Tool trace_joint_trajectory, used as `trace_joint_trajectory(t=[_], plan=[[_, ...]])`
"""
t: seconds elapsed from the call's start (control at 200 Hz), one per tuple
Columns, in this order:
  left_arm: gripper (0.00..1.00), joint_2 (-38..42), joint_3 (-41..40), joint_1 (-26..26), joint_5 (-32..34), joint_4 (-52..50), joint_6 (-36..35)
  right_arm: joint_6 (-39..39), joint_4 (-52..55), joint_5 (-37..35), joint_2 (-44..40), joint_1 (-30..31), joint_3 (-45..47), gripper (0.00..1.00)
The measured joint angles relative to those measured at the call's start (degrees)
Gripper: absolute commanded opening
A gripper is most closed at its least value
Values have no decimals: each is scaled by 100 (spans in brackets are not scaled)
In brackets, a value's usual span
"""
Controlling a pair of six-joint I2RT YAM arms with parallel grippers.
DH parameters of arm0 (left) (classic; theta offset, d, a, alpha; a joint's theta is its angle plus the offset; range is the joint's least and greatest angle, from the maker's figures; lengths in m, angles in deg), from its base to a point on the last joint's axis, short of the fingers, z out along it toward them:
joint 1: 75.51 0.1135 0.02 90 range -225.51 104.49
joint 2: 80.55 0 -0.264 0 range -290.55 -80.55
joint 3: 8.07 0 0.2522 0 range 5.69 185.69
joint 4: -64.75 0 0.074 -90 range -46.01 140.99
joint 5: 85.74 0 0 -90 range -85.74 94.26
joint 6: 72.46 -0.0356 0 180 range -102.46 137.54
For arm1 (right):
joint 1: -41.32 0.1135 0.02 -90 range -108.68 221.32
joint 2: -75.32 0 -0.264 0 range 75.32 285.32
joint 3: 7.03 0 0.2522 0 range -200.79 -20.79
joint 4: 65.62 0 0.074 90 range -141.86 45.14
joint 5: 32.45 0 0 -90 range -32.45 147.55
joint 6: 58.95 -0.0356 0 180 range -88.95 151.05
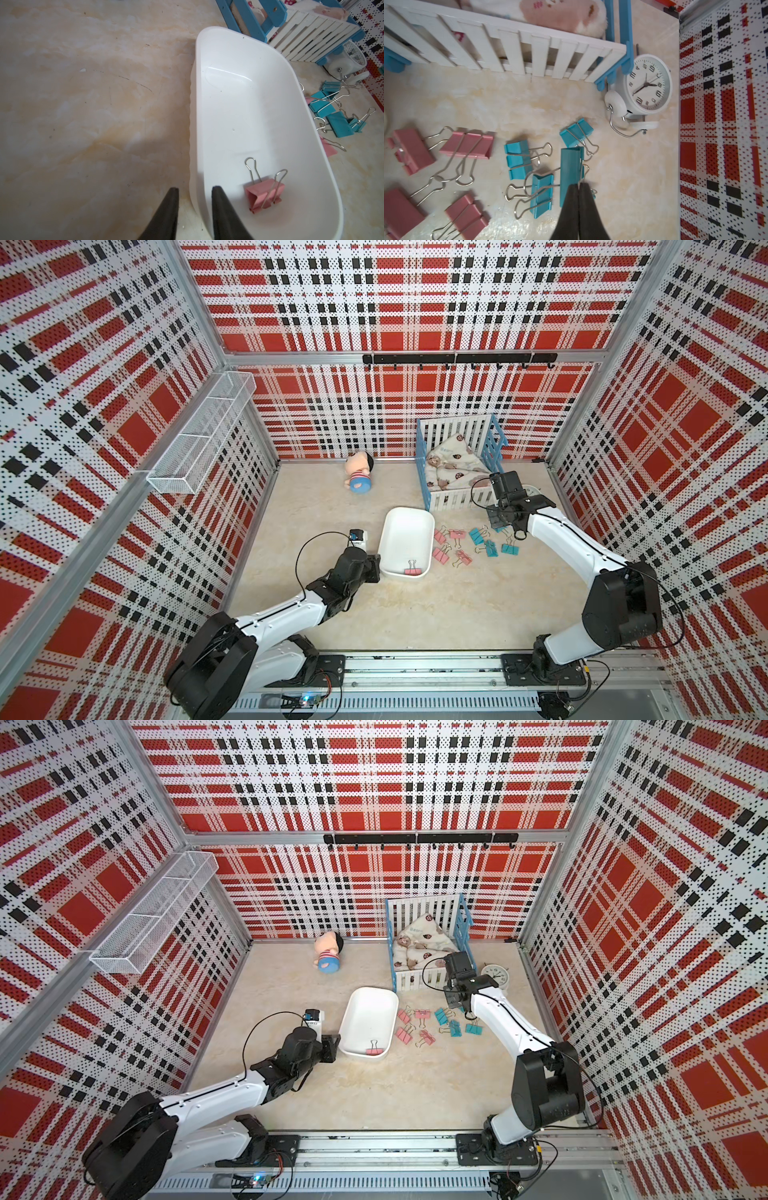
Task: Take out the binder clips from the storage box
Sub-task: Place the binder clip at the center of the board.
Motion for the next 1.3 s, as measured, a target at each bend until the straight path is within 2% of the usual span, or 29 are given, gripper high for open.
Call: trace_joint_trajectory(t=[0.616,0.992,1.303], plan=[[34,131,-20,0,2,-61,-9,-57,-197,-11,562,-98,-243,0],[34,140,-31,0,-2,-70,-11,-280,-221,-68,101,-909,494,0],[34,118,-33,0,-7,-68,-17,-382,-144,-428,293,-1012,616,0]])
